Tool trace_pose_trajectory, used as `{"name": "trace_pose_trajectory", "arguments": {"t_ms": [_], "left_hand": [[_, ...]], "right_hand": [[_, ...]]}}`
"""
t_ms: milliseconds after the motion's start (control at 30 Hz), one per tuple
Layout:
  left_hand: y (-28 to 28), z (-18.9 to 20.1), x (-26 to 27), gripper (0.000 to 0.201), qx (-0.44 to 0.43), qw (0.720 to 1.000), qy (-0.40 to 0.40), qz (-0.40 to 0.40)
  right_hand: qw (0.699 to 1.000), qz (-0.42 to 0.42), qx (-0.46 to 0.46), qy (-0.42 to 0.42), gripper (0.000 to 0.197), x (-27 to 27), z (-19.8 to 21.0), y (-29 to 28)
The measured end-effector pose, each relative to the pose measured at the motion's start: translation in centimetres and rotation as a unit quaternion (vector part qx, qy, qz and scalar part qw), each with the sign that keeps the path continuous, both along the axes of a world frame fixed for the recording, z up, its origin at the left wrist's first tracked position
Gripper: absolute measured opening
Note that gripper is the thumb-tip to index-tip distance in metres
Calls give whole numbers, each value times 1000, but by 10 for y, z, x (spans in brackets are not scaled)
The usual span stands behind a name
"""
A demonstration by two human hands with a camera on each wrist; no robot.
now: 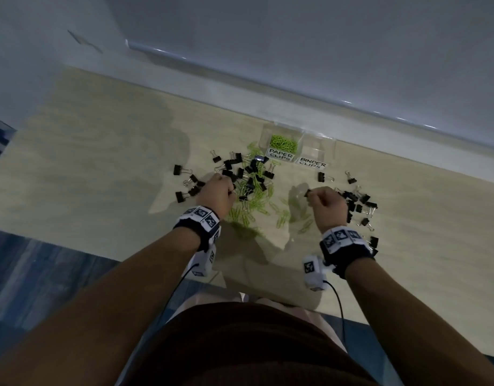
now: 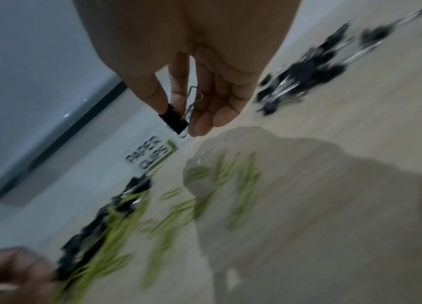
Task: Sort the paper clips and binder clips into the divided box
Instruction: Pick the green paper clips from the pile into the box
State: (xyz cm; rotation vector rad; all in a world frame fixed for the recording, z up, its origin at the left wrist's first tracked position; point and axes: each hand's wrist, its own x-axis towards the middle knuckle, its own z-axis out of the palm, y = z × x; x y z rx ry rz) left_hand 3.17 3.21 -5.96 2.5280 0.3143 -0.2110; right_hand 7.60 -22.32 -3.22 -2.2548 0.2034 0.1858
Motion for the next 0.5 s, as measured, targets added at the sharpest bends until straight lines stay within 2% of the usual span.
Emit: {"name": "trace_pose_trajectory", "arguments": {"t_ms": [100,233,300,400,500], "left_hand": [[3,0,1,7,-32,999,-12,32],[22,4,-3,16,-36,996,-61,54],[36,8,-3,21,19,997,-63,51],[47,12,0,25,102,993,-63,13],[37,11,10,28,50,997,-36,-55]], "right_hand": [[998,-14,-58,-3,9,5,-5,-36],[978,64,-192,-37,18,5,-14,-50],[962,93,-249,-63,16,3,-13,-37],[946,185,-253,-88,16,2,-8,3],[922,290,-232,-110,23,6,-2,51]]}}
